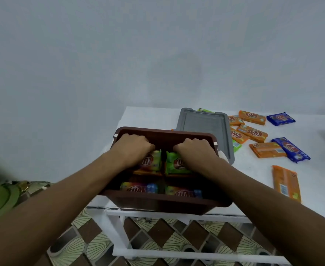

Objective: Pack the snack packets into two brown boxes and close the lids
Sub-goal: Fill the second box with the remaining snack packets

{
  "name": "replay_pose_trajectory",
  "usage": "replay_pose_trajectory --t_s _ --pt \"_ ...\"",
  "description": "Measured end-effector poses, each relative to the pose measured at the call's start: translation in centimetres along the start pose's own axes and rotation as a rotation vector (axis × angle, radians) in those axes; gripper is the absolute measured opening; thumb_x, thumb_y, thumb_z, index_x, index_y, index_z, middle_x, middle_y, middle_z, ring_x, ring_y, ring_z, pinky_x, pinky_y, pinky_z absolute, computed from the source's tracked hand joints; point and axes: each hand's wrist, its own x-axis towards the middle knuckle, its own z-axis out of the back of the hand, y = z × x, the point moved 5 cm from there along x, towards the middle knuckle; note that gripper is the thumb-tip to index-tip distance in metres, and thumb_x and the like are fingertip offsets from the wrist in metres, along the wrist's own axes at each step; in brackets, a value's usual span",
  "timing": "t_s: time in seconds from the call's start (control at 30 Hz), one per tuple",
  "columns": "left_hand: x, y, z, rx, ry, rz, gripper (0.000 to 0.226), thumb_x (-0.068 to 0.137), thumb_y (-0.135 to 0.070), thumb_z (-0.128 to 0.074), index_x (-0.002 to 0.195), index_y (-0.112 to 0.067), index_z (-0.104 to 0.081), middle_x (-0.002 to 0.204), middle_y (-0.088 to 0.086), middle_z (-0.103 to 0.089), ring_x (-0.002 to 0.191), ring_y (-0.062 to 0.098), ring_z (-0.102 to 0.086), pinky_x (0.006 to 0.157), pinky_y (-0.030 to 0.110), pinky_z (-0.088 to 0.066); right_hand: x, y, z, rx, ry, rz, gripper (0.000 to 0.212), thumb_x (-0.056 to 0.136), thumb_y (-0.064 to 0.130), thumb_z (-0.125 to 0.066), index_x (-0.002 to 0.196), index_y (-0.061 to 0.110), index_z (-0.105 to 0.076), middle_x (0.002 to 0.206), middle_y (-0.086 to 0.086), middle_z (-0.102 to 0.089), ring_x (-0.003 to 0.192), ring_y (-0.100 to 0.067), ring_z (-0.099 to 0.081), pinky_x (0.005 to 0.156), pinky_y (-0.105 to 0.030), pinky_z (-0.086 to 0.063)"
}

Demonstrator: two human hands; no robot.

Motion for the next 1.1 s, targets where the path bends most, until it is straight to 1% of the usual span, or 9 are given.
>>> replay_pose_trajectory --t_s 0.2,0.37,0.47,0.53,0.63,0.73,0.93,1.03,1.1 --pt "0.4 0.0 -0.2 0.029 0.010 0.009 0.027 0.093 -0.020 -0.049 0.117 -0.019 -0.061 0.115 0.003 -0.057 0.097 0.029 -0.061 0.062 0.036 -0.034 0.2 0.5 -0.1 0.010 -0.046 0.018 0.020 0.092 0.020 -0.058 0.111 0.014 -0.062 0.105 -0.006 -0.061 0.090 -0.028 -0.062 0.064 -0.037 -0.042" --pt "0.2 -0.1 -1.8 -0.114 0.135 -0.015 0.044 0.086 -0.048 -0.059 0.121 -0.021 -0.060 0.121 -0.001 -0.054 0.102 0.026 -0.060 0.073 0.037 -0.047 0.3 -0.1 -1.9 0.070 0.069 0.011 0.027 0.091 0.044 -0.054 0.091 0.018 -0.057 0.098 -0.004 -0.063 0.078 -0.021 -0.057 0.069 -0.036 -0.050" --pt "0.2 -0.3 -2.0 -0.027 0.174 -0.056 0.068 0.074 -0.055 -0.073 0.131 -0.024 -0.051 0.123 -0.003 -0.053 0.106 0.023 -0.059 0.073 0.035 -0.045 0.3 0.1 -2.3 0.075 0.112 0.042 0.046 0.080 0.053 -0.067 0.106 0.017 -0.058 0.105 -0.001 -0.061 0.088 -0.022 -0.061 0.072 -0.036 -0.050" --pt "0.5 -0.3 -2.0 0.007 0.168 -0.057 0.069 0.075 -0.048 -0.075 0.134 -0.024 -0.048 0.126 -0.002 -0.053 0.108 0.024 -0.060 0.075 0.036 -0.046 0.4 0.0 -2.5 0.047 0.138 0.034 0.055 0.077 0.048 -0.073 0.119 0.017 -0.056 0.110 -0.003 -0.062 0.095 -0.024 -0.062 0.075 -0.038 -0.050" --pt "0.6 -0.2 -2.1 0.018 0.155 -0.028 0.062 0.078 -0.046 -0.073 0.131 -0.022 -0.051 0.123 0.000 -0.057 0.105 0.024 -0.061 0.077 0.037 -0.049 0.4 -0.2 -2.3 0.020 0.103 -0.006 0.034 0.085 0.033 -0.069 0.113 0.017 -0.059 0.104 -0.004 -0.064 0.089 -0.025 -0.062 0.072 -0.039 -0.050" --pt "0.6 -0.4 -2.2 0.030 0.150 -0.012 0.052 0.080 -0.045 -0.071 0.124 -0.019 -0.057 0.117 0.003 -0.060 0.100 0.024 -0.062 0.075 0.036 -0.049 0.2 0.1 -2.1 -0.029 0.099 -0.004 0.022 0.089 0.031 -0.065 0.104 0.015 -0.061 0.092 -0.002 -0.062 0.077 -0.021 -0.058 0.067 -0.035 -0.047" --pt "0.5 0.1 -1.8 -0.007 0.231 -0.003 0.064 0.069 -0.056 -0.078 0.117 -0.018 -0.061 0.115 0.005 -0.060 0.102 0.025 -0.061 0.082 0.037 -0.053 -0.6 -0.1 -1.5 -0.032 0.180 0.073 0.040 0.084 0.048 -0.067 0.104 0.014 -0.059 0.085 0.001 -0.053 0.074 -0.015 -0.054 0.070 -0.031 -0.048" --pt "0.3 0.5 -1.7 -0.083 0.276 0.005 0.066 0.069 -0.062 -0.073 0.121 -0.025 -0.060 0.115 0.003 -0.061 0.100 0.024 -0.062 0.078 0.037 -0.052 -2.1 -1.0 -1.0 -0.012 0.094 0.095 0.039 0.088 0.050 -0.060 0.105 0.016 -0.061 0.087 0.001 -0.058 0.076 -0.016 -0.057 0.077 -0.032 -0.049" --pt "0.6 0.0 -1.1 -0.131 0.255 -0.012 0.061 0.076 -0.063 -0.066 0.126 -0.031 -0.056 0.118 0.002 -0.061 0.102 0.024 -0.061 0.077 0.036 -0.049 -3.8 -2.2 -0.3 0.140 -0.022 0.156 0.029 0.091 0.046 -0.056 0.102 0.020 -0.064 0.094 0.003 -0.066 0.083 -0.015 -0.060 0.083 -0.034 -0.050"
